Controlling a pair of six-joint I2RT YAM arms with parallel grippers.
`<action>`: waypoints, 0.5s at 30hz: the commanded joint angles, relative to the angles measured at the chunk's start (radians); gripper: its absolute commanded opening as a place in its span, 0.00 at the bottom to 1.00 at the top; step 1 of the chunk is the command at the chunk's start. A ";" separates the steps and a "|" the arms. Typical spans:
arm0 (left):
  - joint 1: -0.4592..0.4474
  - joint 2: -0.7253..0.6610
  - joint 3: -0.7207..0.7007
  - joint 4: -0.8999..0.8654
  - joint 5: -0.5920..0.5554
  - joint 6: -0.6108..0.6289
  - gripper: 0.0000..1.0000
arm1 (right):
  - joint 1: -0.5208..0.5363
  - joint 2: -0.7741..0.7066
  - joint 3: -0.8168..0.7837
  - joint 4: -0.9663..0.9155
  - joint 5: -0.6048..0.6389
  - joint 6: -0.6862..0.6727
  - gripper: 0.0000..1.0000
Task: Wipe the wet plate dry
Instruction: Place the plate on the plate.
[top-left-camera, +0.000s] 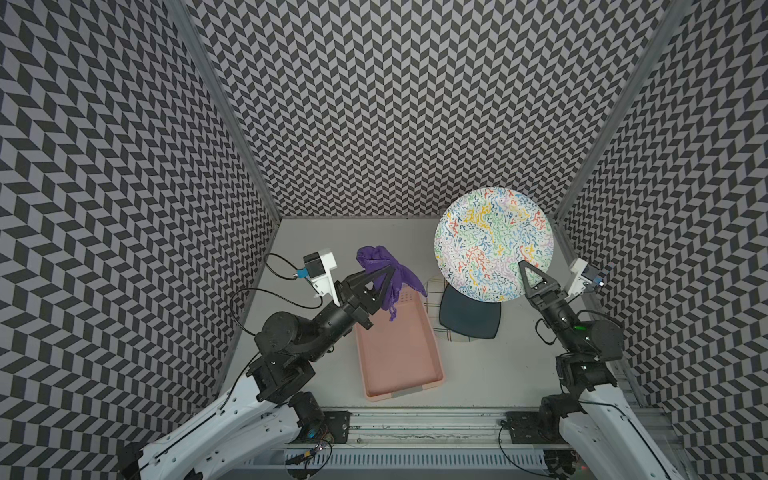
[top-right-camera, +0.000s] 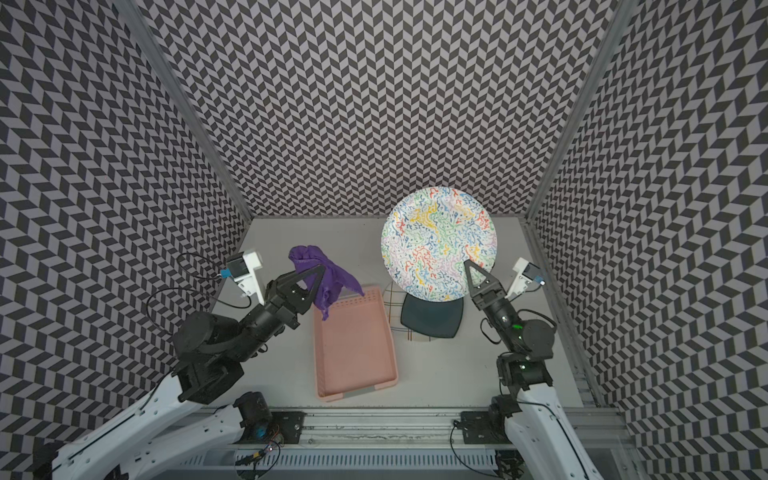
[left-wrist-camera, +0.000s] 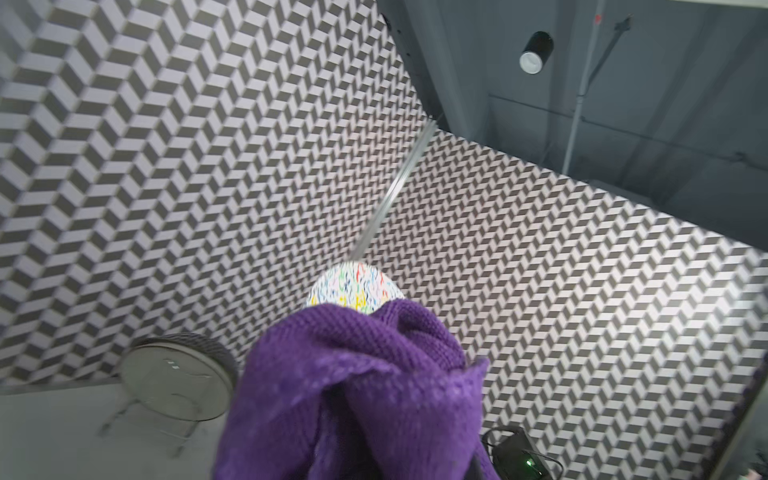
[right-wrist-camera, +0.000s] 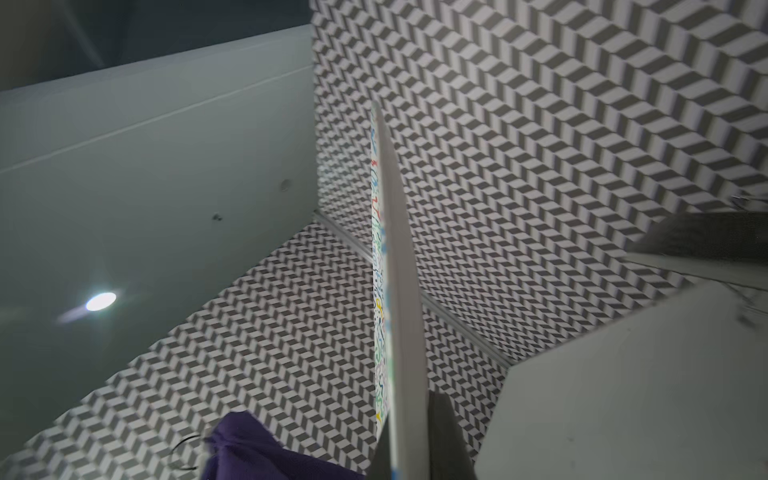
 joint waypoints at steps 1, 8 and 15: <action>0.001 0.011 0.014 -0.207 -0.172 0.121 0.00 | -0.012 -0.087 -0.063 -0.206 0.153 -0.083 0.00; 0.005 0.009 0.009 -0.230 -0.194 0.122 0.00 | -0.015 -0.091 -0.179 -0.307 0.255 -0.168 0.00; 0.008 0.028 0.011 -0.229 -0.182 0.115 0.00 | -0.016 0.098 -0.265 -0.081 0.137 -0.157 0.00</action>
